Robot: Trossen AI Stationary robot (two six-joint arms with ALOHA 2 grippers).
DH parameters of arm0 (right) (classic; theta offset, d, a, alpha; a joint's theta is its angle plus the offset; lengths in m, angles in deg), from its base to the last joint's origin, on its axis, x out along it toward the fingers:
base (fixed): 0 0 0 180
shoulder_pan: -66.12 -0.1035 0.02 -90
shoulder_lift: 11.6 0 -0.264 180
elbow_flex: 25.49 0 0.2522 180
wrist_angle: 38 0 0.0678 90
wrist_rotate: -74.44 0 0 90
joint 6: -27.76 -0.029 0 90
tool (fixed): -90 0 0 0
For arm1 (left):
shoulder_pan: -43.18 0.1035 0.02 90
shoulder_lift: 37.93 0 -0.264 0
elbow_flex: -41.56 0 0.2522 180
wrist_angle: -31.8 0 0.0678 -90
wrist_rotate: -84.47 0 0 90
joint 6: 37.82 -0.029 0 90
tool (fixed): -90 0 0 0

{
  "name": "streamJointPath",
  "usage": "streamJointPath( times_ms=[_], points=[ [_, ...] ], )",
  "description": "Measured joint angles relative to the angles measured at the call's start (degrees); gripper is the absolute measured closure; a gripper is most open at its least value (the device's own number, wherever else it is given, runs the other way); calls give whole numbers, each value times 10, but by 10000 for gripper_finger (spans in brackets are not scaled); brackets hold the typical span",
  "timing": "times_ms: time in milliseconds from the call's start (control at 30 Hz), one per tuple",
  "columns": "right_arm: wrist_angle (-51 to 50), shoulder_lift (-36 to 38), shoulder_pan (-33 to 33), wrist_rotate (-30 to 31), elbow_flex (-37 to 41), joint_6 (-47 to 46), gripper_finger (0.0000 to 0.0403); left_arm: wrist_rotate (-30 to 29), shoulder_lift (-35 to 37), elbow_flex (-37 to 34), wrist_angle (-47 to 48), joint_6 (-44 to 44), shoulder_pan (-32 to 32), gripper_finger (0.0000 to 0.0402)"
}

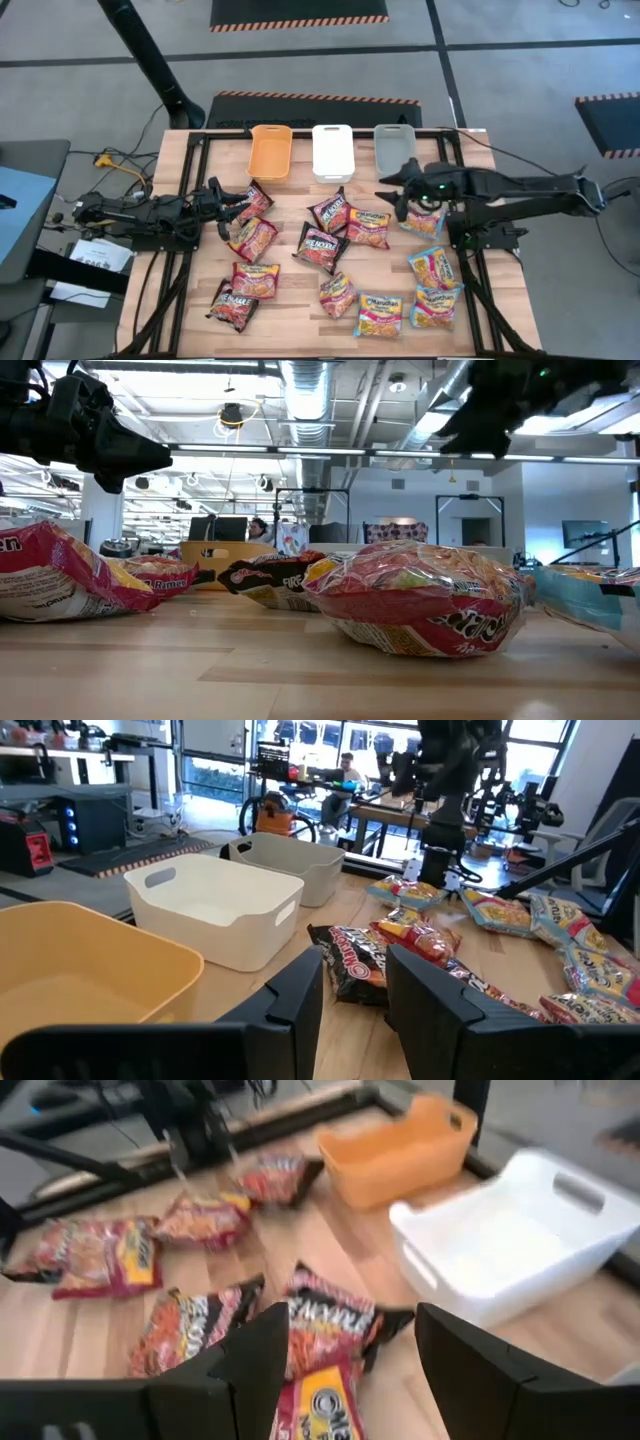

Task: Sort Maruchan noodles
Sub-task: Put the red noodle pack into the white bin

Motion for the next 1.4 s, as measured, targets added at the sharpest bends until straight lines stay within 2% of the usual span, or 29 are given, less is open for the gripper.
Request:
streamJointPath(
  times_ms=[433, 700, 1400],
  points=[
    [-2, -154, 0, -4, 0, -30, 159, 0, 0, 0, 0, 1, 0, 299],
    [-1, -207, 0, -32, 0, -35, 159, 0, 0, 0, 0, 1, 0, 299],
    [7, -332, -19, -47, -2, -29, 159, 0, 0, 0, 0, 1, 0, 299]
  ],
)
